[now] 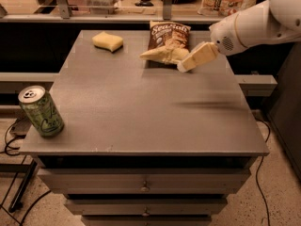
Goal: Move brown chip bag near green can
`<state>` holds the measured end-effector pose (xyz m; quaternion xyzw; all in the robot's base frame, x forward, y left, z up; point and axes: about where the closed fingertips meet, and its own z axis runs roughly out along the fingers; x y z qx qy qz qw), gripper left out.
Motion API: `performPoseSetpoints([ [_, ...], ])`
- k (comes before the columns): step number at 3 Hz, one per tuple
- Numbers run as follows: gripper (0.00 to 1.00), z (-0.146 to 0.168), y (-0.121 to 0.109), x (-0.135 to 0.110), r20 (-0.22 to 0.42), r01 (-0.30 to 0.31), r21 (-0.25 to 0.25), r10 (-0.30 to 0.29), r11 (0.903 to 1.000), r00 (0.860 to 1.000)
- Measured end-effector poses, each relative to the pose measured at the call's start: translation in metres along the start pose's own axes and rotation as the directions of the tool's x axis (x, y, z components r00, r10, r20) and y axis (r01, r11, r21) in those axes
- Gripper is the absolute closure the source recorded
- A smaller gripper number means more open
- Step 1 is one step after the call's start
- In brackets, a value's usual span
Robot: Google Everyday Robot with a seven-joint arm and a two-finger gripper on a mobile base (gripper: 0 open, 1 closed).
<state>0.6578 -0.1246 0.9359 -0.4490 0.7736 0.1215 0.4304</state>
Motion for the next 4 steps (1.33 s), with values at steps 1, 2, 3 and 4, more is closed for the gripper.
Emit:
performPoseSetpoints([
  [1,0.0,0.034,-0.019,0.001,0.02,-0.057,0.014,0.057,0.9983,0.998],
  [2,0.0,0.067,-0.032,0.003,0.018,-0.097,-0.005,0.097,0.9952,0.995],
  [3,0.0,0.1,-0.041,0.006,0.016,-0.136,-0.042,0.136,0.9899,0.991],
  [4,0.23,0.132,-0.04,-0.003,0.022,-0.141,-0.102,0.144,0.9848,0.989],
])
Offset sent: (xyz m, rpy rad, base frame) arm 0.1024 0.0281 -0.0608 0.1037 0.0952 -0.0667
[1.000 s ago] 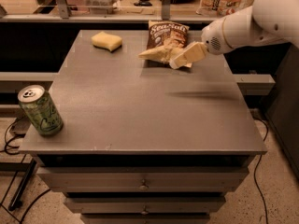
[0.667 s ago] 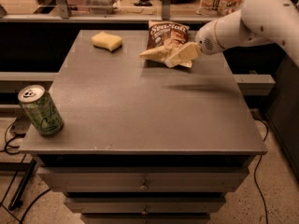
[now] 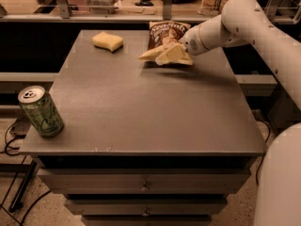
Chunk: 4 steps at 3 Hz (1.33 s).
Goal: Move brown chip bag near green can
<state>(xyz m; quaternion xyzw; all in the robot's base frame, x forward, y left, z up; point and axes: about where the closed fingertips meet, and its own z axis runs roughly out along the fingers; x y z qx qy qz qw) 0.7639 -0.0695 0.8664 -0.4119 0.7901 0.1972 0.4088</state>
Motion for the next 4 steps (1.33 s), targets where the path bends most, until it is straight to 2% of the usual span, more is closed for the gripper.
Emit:
performPoseSetpoints([
  [1,0.46,0.012,0.002,-0.005,0.005,0.003,-0.03,-0.002,0.9996,1.0],
  [2,0.77,-0.004,0.008,-0.021,0.013,0.055,-0.018,-0.055,0.9983,0.998],
  [3,0.99,-0.027,0.015,-0.038,0.027,0.112,0.004,-0.112,0.9937,0.993],
  [4,1.0,-0.066,0.042,-0.061,0.051,0.197,0.005,-0.197,0.9804,0.979],
])
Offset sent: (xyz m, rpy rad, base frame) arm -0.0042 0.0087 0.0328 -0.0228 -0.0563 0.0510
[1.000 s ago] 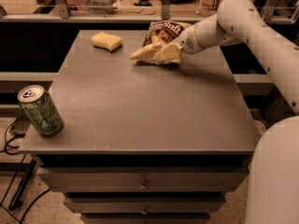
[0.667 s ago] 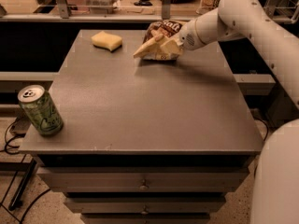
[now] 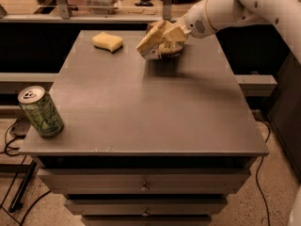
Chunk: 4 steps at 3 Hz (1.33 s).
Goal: Move brown chip bag near green can
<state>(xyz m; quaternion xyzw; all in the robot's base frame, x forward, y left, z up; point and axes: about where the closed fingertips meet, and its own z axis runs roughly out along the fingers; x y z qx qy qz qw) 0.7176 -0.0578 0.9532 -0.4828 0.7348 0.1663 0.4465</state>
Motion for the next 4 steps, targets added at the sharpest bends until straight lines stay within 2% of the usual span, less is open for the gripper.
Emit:
performPoseSetpoints([
  [1,1.0,0.002,0.005,0.0,-0.004,0.006,-0.016,-0.006,0.9998,1.0],
  [2,1.0,0.008,0.029,-0.002,-0.024,0.034,-0.093,-0.037,0.9951,0.999],
  [3,1.0,-0.001,0.077,-0.014,-0.001,0.095,-0.18,-0.097,0.9791,0.995],
  [4,1.0,-0.002,0.143,-0.019,0.031,0.153,-0.28,-0.151,0.9475,0.988],
])
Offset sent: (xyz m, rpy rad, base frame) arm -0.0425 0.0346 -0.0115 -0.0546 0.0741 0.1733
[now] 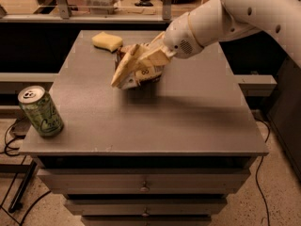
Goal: Move brown chip bag near green can
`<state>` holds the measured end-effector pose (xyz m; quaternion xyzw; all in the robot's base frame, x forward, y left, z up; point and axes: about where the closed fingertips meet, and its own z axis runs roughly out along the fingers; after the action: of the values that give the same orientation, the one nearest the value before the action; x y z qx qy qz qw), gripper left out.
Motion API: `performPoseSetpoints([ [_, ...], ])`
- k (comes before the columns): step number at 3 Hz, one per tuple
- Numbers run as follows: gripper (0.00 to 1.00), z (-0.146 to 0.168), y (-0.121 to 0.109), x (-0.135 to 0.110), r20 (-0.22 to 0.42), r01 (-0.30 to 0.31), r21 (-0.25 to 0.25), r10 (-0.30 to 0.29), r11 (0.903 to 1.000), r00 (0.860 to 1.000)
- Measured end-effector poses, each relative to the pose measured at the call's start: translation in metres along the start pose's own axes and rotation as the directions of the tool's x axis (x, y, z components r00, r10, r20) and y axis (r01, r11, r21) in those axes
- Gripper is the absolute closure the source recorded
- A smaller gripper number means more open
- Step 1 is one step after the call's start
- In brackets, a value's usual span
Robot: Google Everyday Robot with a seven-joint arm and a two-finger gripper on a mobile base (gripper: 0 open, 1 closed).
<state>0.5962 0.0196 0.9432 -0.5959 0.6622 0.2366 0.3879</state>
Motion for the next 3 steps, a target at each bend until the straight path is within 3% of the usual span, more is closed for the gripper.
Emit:
performPoseSetpoints([
  [1,1.0,0.022,0.067,-0.003,0.04,0.016,-0.114,-0.011,0.9934,0.999],
  [2,1.0,0.034,0.102,0.0,0.069,-0.001,-0.178,0.013,0.9841,0.998],
  [3,0.82,0.047,0.132,0.006,0.091,-0.032,-0.239,0.056,0.9705,0.994],
])
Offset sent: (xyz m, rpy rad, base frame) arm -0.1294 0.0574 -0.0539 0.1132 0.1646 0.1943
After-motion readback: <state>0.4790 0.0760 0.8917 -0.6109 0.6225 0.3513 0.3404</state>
